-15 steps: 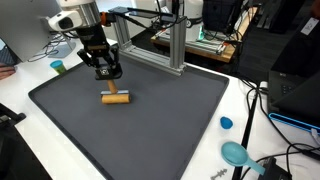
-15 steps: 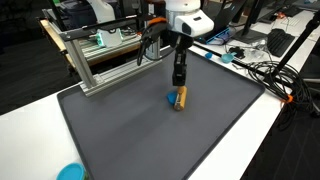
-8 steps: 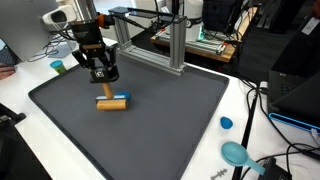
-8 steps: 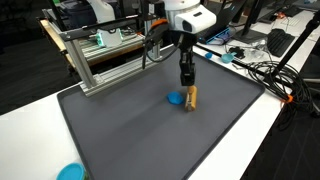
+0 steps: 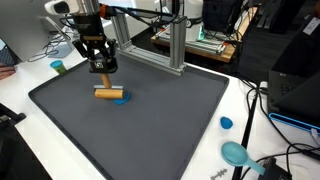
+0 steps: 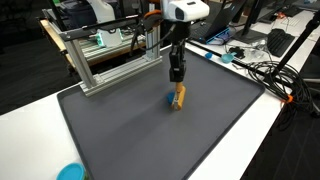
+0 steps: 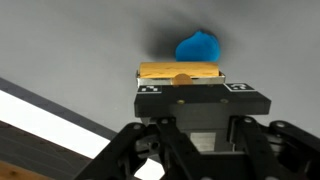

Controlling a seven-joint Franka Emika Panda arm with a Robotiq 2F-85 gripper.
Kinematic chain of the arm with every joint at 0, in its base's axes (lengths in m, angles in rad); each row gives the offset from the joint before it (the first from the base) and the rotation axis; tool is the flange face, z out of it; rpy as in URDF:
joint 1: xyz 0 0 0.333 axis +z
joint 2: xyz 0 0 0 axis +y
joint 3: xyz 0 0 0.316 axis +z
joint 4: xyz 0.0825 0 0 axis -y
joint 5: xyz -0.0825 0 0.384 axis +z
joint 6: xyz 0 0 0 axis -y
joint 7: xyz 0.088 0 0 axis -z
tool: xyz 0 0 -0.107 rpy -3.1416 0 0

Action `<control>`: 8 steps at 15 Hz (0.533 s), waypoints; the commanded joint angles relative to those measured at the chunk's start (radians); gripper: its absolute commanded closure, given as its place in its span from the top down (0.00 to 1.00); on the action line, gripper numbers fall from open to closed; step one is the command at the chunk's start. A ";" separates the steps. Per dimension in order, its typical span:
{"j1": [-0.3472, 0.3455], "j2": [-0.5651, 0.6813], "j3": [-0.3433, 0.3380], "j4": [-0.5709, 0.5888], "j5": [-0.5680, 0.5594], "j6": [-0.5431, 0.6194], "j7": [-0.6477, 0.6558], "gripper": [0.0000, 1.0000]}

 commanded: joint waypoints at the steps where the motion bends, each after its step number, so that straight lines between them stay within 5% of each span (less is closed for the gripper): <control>1: 0.019 -0.011 -0.001 -0.030 -0.019 -0.021 0.057 0.22; 8: 0.027 0.022 0.000 -0.006 -0.039 -0.081 0.093 0.22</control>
